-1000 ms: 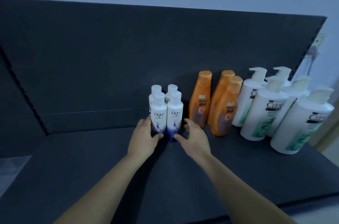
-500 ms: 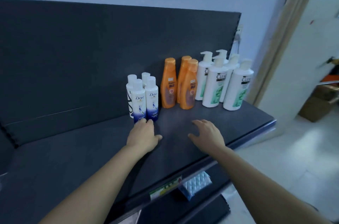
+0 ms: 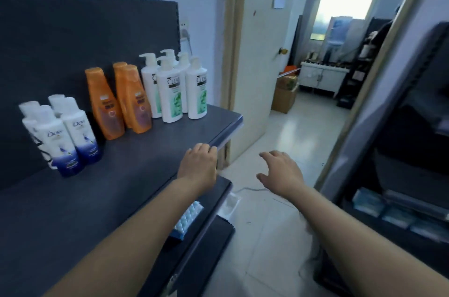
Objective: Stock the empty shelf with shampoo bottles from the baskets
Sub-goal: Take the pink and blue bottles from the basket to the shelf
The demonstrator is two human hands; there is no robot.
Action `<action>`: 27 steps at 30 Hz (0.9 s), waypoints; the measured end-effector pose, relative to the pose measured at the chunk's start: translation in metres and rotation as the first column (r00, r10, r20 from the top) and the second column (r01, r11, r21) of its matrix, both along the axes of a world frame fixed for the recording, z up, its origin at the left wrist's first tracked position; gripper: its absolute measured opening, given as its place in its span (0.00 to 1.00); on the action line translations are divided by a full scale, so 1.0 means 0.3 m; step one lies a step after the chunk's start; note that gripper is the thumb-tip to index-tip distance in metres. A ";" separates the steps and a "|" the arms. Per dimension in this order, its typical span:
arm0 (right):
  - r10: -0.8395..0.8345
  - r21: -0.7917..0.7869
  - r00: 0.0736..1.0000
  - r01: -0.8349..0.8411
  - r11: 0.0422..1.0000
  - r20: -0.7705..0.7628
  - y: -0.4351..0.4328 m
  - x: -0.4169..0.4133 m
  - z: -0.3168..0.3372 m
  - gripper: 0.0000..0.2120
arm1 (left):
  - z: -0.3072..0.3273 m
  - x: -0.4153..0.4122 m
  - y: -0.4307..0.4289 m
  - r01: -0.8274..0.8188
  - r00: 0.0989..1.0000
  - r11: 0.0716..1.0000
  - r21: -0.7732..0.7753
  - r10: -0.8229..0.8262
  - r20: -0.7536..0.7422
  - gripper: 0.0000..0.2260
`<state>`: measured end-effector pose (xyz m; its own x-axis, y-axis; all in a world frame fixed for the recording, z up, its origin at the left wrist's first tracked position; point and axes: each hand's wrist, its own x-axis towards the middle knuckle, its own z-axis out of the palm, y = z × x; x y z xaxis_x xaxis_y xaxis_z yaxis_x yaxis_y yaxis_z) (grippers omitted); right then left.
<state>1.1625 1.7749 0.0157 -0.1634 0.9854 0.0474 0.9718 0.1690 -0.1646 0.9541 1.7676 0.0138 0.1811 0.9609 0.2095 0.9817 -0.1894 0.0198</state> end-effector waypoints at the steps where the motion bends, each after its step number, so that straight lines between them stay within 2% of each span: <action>1: -0.039 -0.005 0.999 0.039 0.999 0.012 -0.019 0.063 -0.004 0.27 | -0.003 0.062 0.006 0.043 0.999 0.999 -0.002 -0.043 -0.013 0.18; 4: -0.155 -0.033 0.987 0.157 0.987 0.042 -0.087 0.251 -0.020 0.27 | -0.018 0.253 0.009 0.154 0.987 0.988 -0.018 -0.154 -0.036 0.17; 12: -0.404 -0.110 0.910 0.413 0.904 0.093 -0.356 0.753 -0.091 0.26 | -0.125 0.783 -0.052 0.408 0.913 0.907 -0.102 -0.409 0.015 0.17; 19: -0.590 -0.193 0.796 0.605 0.772 0.133 -0.637 1.104 -0.171 0.29 | -0.208 1.200 -0.208 0.597 0.796 0.792 -0.129 -0.605 -0.034 0.21; 27: -0.749 -0.254 0.647 0.756 0.603 0.146 -0.945 1.352 -0.273 0.28 | -0.327 1.582 -0.402 0.763 0.621 0.614 -0.202 -0.783 -0.034 0.26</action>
<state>1.5681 1.4913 -0.0662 0.6441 0.7299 -0.2289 0.7393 -0.6709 -0.0588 1.4288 1.6470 -0.0843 0.8833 0.4688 0.0053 0.4686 -0.8831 0.0241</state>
